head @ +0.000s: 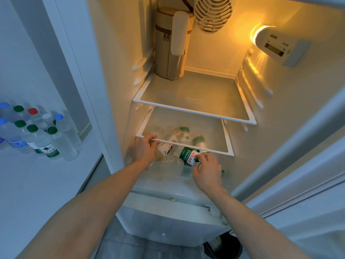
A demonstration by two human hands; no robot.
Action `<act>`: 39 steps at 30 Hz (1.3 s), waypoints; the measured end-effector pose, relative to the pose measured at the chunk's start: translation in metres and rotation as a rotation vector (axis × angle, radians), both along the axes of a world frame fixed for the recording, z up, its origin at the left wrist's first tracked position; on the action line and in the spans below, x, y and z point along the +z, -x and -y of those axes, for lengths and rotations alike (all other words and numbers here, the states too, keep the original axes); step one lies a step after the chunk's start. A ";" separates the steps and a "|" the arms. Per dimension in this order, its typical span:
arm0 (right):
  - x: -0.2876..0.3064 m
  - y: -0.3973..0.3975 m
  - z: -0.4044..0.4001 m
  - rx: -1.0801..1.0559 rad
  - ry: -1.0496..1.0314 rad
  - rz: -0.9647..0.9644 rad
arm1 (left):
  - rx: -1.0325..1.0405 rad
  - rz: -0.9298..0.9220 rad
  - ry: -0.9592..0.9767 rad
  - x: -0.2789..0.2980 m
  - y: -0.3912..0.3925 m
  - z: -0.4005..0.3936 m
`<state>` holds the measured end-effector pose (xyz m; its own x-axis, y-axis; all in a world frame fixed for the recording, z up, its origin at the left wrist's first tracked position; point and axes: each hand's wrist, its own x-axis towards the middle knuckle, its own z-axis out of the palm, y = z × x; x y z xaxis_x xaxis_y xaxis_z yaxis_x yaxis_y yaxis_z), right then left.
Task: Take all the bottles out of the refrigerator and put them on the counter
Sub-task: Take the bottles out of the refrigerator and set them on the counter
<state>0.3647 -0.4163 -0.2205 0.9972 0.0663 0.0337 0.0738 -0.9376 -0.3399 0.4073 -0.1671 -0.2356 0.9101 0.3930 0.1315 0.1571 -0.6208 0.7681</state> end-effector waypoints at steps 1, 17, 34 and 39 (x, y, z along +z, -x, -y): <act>-0.004 0.004 -0.009 0.054 0.002 -0.001 | -0.001 -0.005 -0.003 0.001 0.001 0.000; -0.033 0.021 -0.010 0.212 -0.054 0.040 | 0.006 -0.091 0.017 0.000 0.003 0.000; -0.037 0.043 0.006 0.303 -0.096 0.085 | -0.043 -0.110 -0.050 0.005 0.003 -0.005; -0.026 0.040 0.007 0.318 -0.081 0.017 | -0.082 -0.124 -0.007 0.008 0.006 0.001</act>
<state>0.3243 -0.4231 -0.2461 0.9263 0.3707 0.0680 0.3648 -0.8365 -0.4089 0.4009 -0.1679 -0.2279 0.9485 0.3163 0.0184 0.1992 -0.6404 0.7417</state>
